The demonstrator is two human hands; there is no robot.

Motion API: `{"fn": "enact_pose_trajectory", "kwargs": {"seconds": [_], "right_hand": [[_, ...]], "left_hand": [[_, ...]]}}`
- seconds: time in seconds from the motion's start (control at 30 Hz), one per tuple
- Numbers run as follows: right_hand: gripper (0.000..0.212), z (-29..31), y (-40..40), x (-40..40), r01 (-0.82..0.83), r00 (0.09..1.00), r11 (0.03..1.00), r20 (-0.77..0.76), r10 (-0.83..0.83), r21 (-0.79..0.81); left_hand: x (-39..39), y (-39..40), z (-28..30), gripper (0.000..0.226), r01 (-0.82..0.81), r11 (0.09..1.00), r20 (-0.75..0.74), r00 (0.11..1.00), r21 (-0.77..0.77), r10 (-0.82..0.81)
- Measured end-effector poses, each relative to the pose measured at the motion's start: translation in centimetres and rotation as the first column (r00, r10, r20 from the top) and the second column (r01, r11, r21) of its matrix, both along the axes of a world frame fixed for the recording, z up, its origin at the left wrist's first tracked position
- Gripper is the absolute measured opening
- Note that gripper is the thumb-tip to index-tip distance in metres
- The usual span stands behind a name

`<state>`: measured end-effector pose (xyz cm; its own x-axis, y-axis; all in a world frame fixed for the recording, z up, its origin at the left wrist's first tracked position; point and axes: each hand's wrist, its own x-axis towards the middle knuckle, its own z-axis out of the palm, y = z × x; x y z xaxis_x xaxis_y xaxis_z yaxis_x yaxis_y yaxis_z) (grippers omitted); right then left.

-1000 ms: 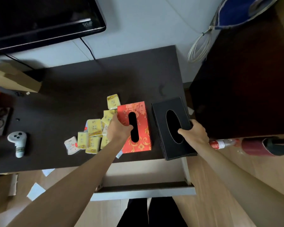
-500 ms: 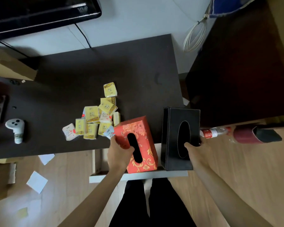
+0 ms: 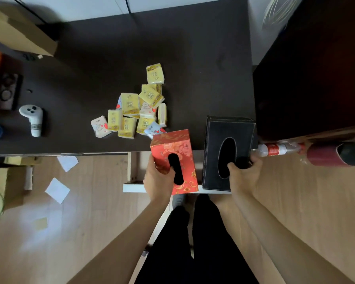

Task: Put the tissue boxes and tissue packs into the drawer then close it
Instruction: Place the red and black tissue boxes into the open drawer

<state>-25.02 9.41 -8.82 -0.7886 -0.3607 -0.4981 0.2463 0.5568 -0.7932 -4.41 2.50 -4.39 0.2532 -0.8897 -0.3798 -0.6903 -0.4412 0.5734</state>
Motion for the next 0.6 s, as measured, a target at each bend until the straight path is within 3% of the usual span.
{"fn": "enact_pose_trajectory", "kwargs": {"seconds": [0.27,0.6], "right_hand": [[0.060,-1.1,2.8,1.2,-0.118,0.991,0.992,-0.063,0.120,0.031],[0.059,-2.5,10.1,3.5,-0.165,0.981,0.969,-0.073,0.181,0.185]], "left_hand": [[1.4,1.5,-1.3,0.045,0.143,0.989,0.060,0.988,0.027,-0.145],[4.8,6.9,-2.6,0.048,0.241,0.944,0.061,0.963,0.224,-0.261]]}}
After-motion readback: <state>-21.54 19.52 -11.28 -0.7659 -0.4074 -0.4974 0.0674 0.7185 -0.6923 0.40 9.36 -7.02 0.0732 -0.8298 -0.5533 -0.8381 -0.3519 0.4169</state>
